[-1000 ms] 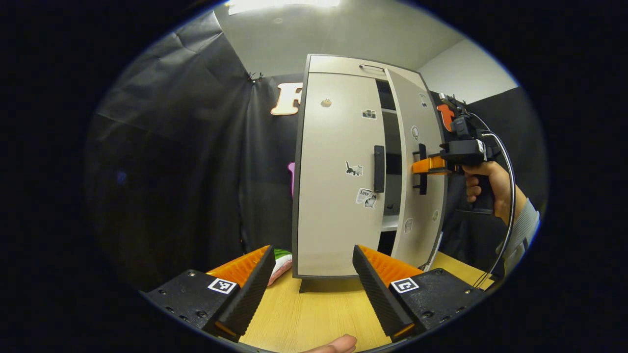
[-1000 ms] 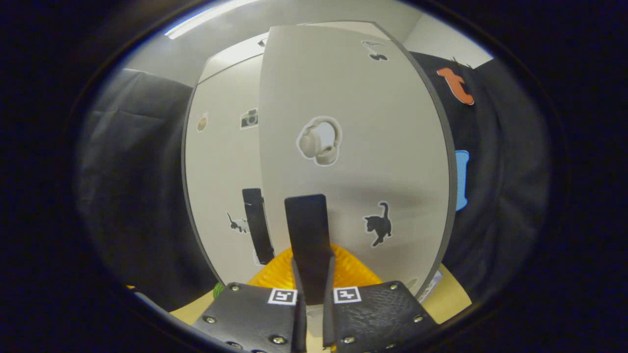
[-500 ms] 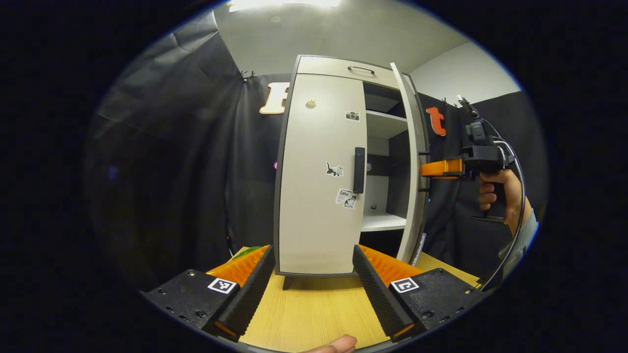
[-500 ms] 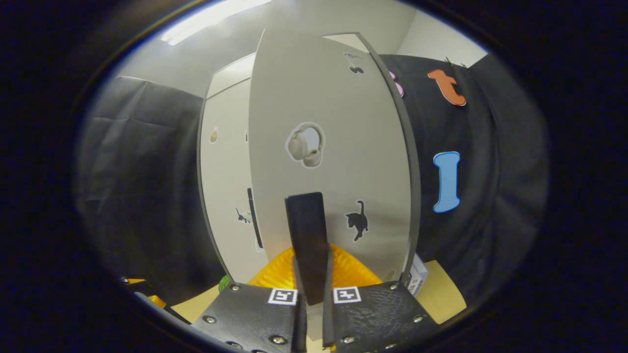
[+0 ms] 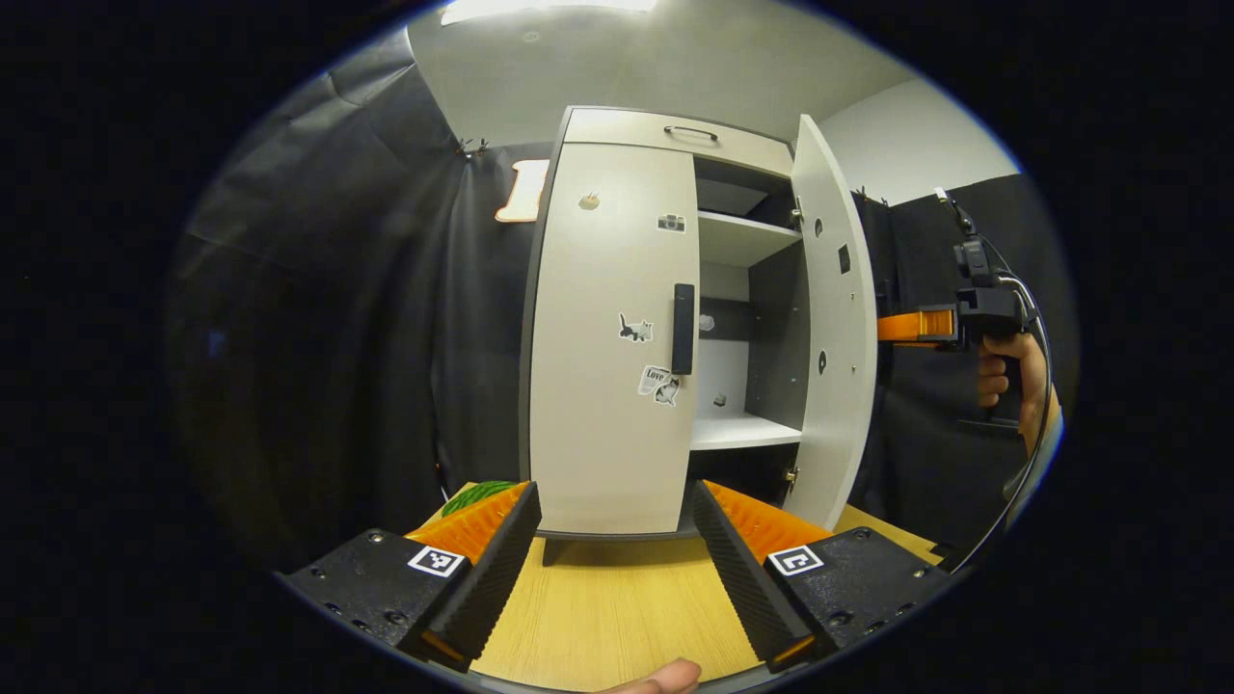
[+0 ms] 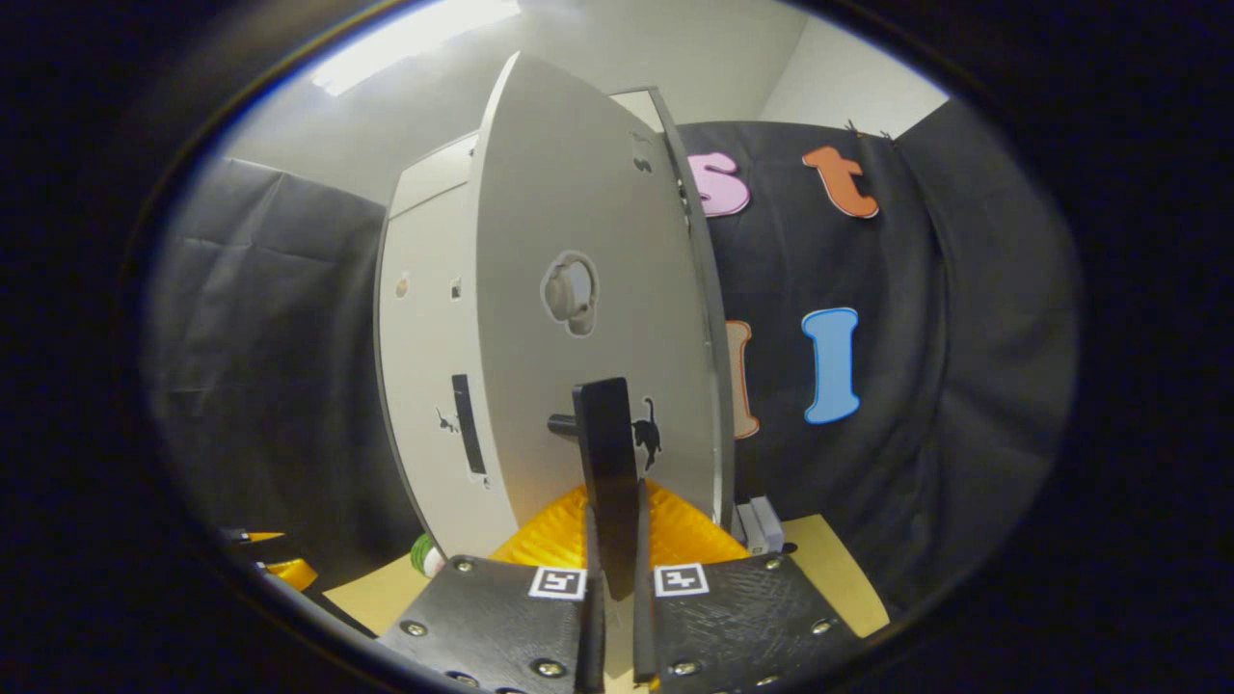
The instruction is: Open the right door of the double-door shoe cabinet with the right hand, and open the left door with the left hand.
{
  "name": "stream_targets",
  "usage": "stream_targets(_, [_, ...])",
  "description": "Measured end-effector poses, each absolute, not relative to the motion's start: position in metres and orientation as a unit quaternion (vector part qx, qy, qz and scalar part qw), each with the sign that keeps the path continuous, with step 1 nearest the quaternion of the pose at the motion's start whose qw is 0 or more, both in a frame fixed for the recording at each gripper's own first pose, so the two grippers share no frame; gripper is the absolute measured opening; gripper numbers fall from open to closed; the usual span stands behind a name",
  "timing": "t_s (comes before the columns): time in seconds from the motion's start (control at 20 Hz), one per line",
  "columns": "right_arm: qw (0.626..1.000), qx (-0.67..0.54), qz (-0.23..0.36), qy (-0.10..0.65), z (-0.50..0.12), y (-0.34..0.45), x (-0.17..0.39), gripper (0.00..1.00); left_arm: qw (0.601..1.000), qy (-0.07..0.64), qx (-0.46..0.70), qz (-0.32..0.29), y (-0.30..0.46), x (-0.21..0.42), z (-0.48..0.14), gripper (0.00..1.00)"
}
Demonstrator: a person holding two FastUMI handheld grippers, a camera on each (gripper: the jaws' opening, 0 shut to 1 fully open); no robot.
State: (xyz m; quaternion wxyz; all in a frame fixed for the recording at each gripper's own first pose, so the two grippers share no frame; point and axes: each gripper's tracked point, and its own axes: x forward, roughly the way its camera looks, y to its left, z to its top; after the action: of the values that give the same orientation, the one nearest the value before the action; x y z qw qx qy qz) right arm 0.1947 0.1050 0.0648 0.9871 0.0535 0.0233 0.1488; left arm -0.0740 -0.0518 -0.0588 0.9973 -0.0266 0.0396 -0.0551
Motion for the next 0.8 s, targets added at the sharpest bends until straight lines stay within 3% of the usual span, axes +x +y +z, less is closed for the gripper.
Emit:
stream_targets(0.2, [0.993, 0.039, 0.115, 0.014, 0.071, 0.078, 0.196, 0.11, 0.996, 0.037, -0.024, -0.075, -0.076, -0.072, -0.059, 0.98])
stream_targets(0.25, [0.994, 0.035, 0.100, 0.011, 0.066, 0.072, 0.204, 0.02, 0.996, 0.041, -0.024, -0.081, -0.081, -0.070, -0.060, 0.98])
stream_targets(0.35, [0.997, 0.041, 0.067, 0.009, 0.067, 0.054, 0.209, 0.01, 0.995, 0.048, -0.027, -0.088, -0.089, -0.068, -0.063, 0.98])
stream_targets(0.55, [0.984, 0.096, 0.151, 0.013, 0.068, 0.089, 0.199, 0.01, 0.994, 0.053, -0.024, -0.088, -0.090, -0.064, -0.064, 0.98])
stream_targets(0.8, [0.984, 0.084, 0.152, 0.023, 0.069, 0.084, 0.200, 0.01, 0.995, 0.065, -0.024, -0.078, -0.077, -0.059, -0.076, 0.98])
